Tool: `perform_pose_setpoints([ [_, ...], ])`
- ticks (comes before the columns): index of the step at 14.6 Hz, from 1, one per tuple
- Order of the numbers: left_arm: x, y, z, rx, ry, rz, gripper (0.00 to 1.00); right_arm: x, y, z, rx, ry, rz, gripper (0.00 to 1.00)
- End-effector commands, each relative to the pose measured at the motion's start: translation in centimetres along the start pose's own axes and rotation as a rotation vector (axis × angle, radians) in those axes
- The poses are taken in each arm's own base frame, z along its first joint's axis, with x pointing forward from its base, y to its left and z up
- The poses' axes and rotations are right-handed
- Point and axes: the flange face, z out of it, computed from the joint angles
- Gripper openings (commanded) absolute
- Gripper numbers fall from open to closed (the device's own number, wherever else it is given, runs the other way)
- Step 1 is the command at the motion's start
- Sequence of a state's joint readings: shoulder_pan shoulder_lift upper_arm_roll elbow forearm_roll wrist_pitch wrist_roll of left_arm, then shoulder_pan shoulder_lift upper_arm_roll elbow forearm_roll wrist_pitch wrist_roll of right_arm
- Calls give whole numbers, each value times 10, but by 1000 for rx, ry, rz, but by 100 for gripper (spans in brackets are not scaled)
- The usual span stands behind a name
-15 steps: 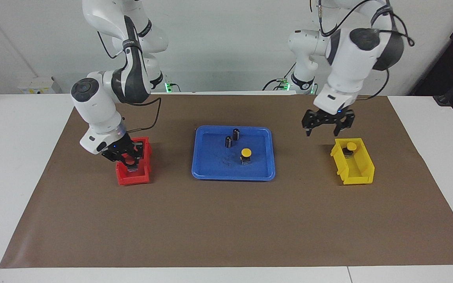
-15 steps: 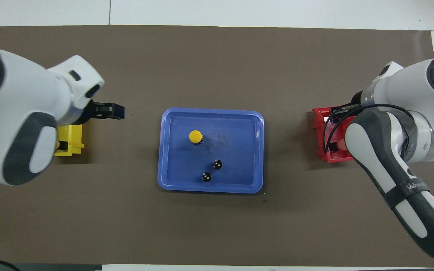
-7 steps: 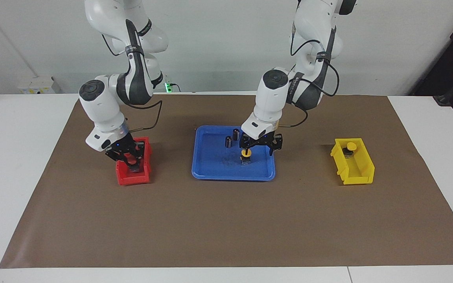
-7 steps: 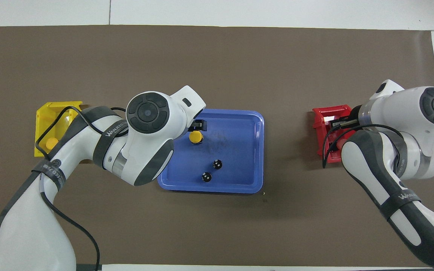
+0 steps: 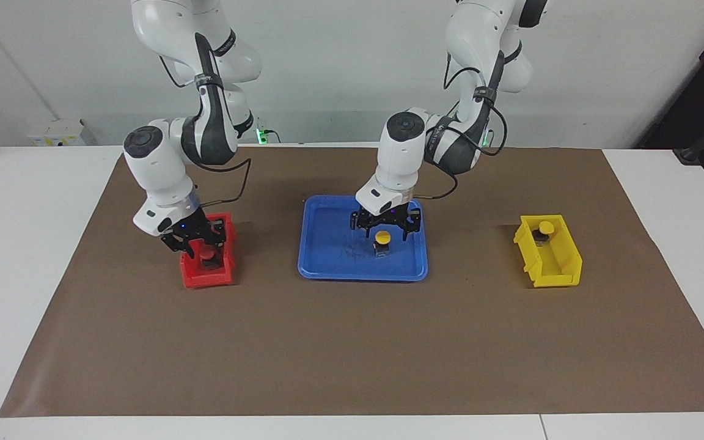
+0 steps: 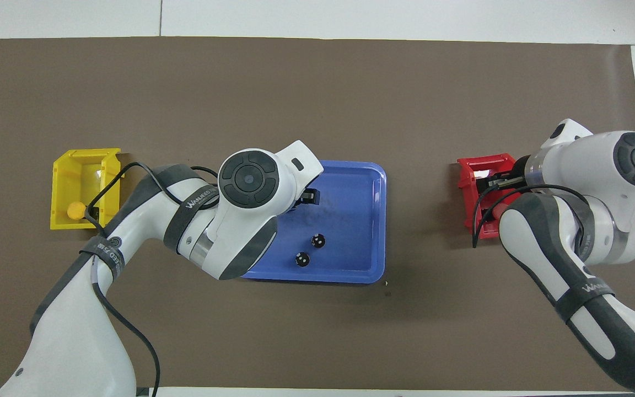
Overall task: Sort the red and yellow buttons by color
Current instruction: 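Grasp the last yellow button with the left gripper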
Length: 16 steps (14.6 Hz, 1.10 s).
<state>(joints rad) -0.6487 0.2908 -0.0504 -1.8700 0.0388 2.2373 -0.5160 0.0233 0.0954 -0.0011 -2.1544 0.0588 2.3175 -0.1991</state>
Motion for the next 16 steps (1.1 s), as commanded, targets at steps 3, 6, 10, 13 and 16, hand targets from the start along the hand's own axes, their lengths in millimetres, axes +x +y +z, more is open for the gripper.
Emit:
perform_pose_setpoints([
  [3, 2, 4, 11, -16, -5, -128, 2, 14, 3, -105, 57, -96, 0, 99],
  [6, 6, 4, 9, -23, 0, -135, 2, 2, 2, -153, 50, -116, 19, 99],
  [10, 19, -7, -23, -11, -7, -154, 1, -6, 21, -221, 53, -131, 52, 100],
  [13, 48, -77, -87, 19, -49, -135, 1, -13, 47, -247, 52, -131, 99, 100],
  [16, 62, -164, -138, 44, -99, -140, 1, -21, 51, -252, 28, -158, 106, 100],
])
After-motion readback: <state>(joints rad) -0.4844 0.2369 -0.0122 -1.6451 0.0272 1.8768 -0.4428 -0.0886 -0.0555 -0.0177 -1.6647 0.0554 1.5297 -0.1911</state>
